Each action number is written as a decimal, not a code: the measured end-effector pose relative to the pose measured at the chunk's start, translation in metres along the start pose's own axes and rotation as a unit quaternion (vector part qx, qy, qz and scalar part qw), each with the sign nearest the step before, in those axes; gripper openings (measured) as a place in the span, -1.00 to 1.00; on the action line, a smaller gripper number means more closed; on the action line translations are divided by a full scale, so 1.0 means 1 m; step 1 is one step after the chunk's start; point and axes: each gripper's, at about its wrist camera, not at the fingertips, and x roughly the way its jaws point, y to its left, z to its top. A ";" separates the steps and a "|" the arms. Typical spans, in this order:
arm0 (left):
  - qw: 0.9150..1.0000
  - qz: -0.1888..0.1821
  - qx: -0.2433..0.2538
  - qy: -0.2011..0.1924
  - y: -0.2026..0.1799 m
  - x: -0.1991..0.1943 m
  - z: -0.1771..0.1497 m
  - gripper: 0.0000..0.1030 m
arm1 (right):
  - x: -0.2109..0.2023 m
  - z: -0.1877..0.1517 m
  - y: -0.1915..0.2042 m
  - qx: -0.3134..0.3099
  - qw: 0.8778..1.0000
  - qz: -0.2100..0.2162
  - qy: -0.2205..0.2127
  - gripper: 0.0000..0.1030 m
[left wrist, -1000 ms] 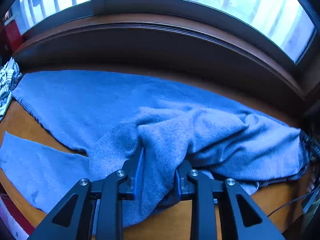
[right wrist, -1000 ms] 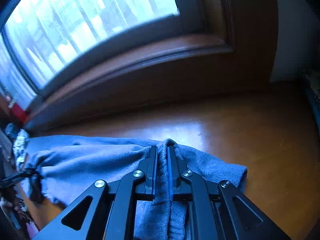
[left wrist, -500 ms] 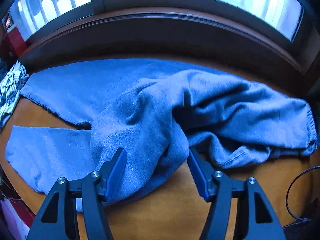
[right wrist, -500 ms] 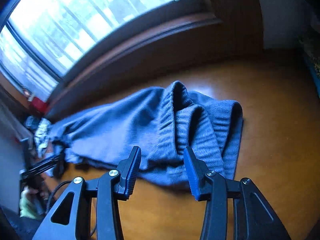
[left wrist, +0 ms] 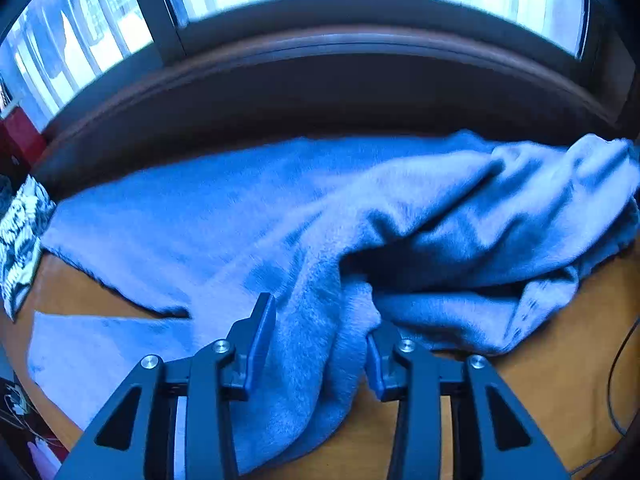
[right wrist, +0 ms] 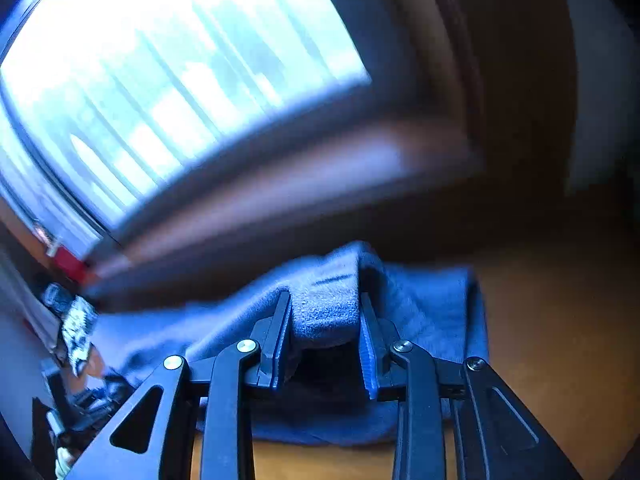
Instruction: Fold clothes
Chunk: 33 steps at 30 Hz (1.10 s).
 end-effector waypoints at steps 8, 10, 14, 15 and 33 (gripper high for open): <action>0.996 -0.055 -0.030 -0.068 0.022 -0.081 -0.012 -0.28 | -0.104 -0.021 -0.009 0.046 0.995 0.083 -0.037 -0.43; 0.996 -0.062 -0.029 -0.065 0.029 -0.081 -0.016 -0.28 | -0.122 -0.047 -0.015 0.055 0.996 0.067 -0.029 -0.43; 0.997 -0.066 -0.008 -0.045 0.031 -0.081 -0.037 -0.28 | -0.145 -0.100 -0.029 0.104 0.994 0.035 -0.016 -0.43; 0.997 -0.072 0.000 -0.034 0.028 -0.077 -0.042 -0.28 | -0.146 -0.111 -0.033 0.120 0.992 0.031 -0.014 -0.43; 0.996 -0.052 0.063 -0.024 0.017 -0.005 -0.011 -0.87 | -0.091 -0.035 -0.048 0.110 0.994 -0.013 -0.025 -0.43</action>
